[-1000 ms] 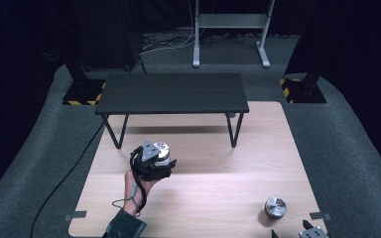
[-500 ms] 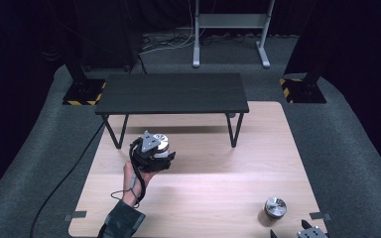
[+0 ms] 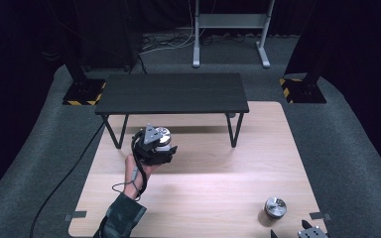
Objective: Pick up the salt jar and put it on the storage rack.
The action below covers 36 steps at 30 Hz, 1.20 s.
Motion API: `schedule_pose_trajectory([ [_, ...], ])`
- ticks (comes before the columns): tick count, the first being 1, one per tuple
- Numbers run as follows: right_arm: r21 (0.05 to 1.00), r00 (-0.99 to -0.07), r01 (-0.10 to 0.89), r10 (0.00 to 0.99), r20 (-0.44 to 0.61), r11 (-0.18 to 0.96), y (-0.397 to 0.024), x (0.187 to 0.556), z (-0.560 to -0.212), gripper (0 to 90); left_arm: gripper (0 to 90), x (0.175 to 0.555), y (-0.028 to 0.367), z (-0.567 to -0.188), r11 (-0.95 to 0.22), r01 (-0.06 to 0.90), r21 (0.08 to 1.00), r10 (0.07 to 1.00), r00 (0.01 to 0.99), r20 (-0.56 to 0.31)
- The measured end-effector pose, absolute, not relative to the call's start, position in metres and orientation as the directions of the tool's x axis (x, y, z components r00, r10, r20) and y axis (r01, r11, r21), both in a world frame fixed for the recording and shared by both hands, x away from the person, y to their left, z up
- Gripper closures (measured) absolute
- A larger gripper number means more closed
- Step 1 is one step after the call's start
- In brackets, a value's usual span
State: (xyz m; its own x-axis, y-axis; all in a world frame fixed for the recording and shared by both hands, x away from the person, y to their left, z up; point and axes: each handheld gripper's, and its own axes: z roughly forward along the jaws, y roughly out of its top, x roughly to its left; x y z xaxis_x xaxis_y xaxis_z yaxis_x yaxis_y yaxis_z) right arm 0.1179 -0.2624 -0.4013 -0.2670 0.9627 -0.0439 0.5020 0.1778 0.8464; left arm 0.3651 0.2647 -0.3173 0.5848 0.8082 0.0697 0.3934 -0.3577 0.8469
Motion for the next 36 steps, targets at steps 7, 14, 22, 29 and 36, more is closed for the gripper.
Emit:
schedule_pose_trajectory([
  [7,0.844,-0.268,0.505,0.962,-0.044,0.179,-0.262,0.119,-0.401,0.0,30.6,0.370,0.265,-0.308,-0.357,0.387,0.850,0.807,0.586,0.073],
  [14,0.845,-0.266,0.504,0.963,-0.045,0.179,-0.262,0.118,-0.400,0.0,30.6,0.373,0.265,-0.297,-0.358,0.380,0.853,0.808,0.584,0.079],
  [22,0.844,-0.266,0.506,0.963,-0.043,0.177,-0.263,0.118,-0.400,0.0,30.6,0.377,0.262,-0.287,-0.364,0.376,0.852,0.803,0.589,0.083],
  [29,0.844,-0.266,0.506,0.963,-0.041,0.176,-0.263,0.119,-0.400,0.0,30.6,0.380,0.260,-0.279,-0.369,0.375,0.850,0.803,0.589,0.089],
  [36,0.843,-0.265,0.509,0.964,-0.040,0.174,-0.264,0.119,-0.400,0.0,30.6,0.383,0.261,-0.269,-0.377,0.361,0.853,0.792,0.603,0.095],
])
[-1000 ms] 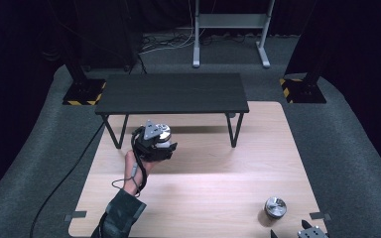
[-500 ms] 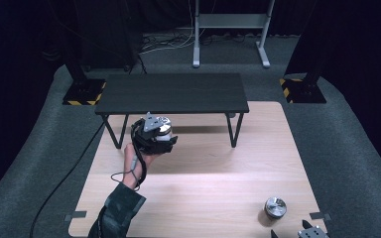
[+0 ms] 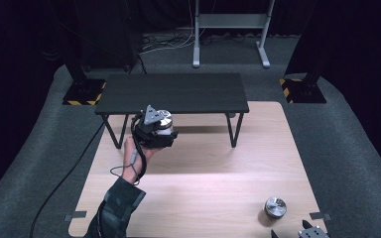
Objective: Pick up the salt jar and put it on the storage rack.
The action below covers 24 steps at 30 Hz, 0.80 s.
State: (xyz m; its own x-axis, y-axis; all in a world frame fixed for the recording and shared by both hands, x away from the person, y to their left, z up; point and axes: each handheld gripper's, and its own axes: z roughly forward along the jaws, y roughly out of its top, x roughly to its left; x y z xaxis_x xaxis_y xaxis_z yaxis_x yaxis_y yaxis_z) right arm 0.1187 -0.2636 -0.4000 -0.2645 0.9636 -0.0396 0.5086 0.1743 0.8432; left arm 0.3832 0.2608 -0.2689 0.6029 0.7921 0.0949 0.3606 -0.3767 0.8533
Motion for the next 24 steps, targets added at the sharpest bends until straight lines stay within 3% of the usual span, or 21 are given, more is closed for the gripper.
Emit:
schedule_pose_trajectory([
  [24,0.838,-0.261,0.518,0.965,-0.038,0.173,-0.265,0.120,-0.401,0.0,30.6,0.400,0.266,-0.235,-0.368,0.338,0.866,0.788,0.609,0.097],
])
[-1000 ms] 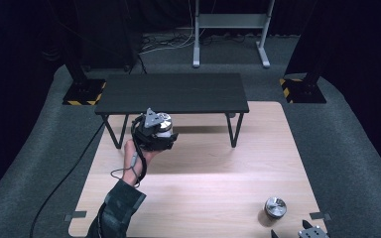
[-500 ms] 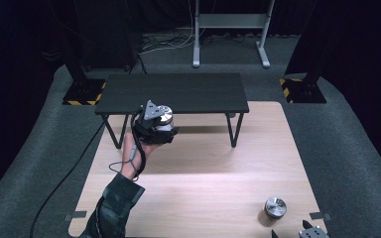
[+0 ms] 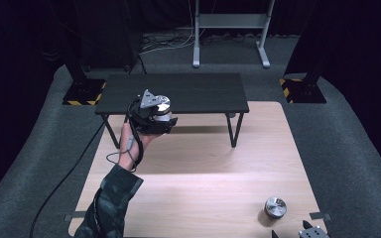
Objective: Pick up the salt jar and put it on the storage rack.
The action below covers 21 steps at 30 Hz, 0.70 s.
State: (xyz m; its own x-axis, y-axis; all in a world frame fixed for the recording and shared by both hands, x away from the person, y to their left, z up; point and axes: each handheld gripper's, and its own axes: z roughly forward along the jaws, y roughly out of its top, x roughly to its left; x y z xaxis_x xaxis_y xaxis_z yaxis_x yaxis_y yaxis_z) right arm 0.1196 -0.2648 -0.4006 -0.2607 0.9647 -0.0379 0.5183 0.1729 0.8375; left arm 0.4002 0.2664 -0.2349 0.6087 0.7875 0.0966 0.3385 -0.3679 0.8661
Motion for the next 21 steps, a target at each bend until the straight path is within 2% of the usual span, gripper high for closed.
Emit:
schedule_pose_trajectory([
  [21,0.832,-0.256,0.527,0.966,-0.038,0.173,-0.267,0.120,-0.403,0.0,30.6,0.444,0.258,-0.215,-0.357,0.375,0.856,0.817,0.570,0.091],
])
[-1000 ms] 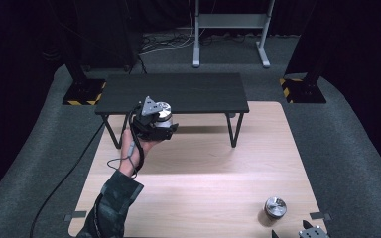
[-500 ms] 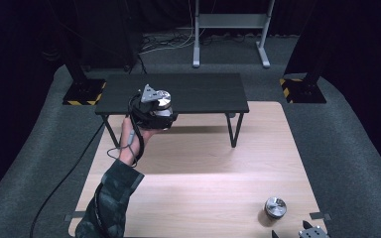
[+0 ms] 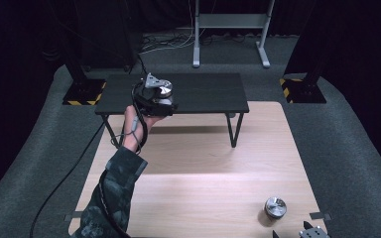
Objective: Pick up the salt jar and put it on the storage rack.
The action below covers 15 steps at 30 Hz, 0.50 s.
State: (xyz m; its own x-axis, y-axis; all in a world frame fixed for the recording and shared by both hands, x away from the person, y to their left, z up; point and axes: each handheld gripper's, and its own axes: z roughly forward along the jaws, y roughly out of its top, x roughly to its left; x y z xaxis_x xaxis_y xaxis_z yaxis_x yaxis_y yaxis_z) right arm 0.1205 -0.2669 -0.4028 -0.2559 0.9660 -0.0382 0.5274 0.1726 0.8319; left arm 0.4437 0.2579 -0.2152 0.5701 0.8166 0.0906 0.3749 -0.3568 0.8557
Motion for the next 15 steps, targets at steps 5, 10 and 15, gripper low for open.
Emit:
schedule_pose_trajectory([
  [5,0.832,-0.257,0.528,0.966,-0.034,0.170,-0.268,0.121,-0.403,0.0,30.6,0.453,0.263,-0.217,-0.328,0.388,0.861,0.829,0.556,0.065],
  [10,0.830,-0.259,0.531,0.965,-0.031,0.169,-0.268,0.121,-0.403,0.0,30.6,0.462,0.265,-0.222,-0.314,0.404,0.860,0.835,0.548,0.048],
  [15,0.833,-0.261,0.527,0.965,-0.030,0.169,-0.269,0.121,-0.403,0.0,30.6,0.471,0.265,-0.225,-0.298,0.419,0.858,0.844,0.535,0.032],
])
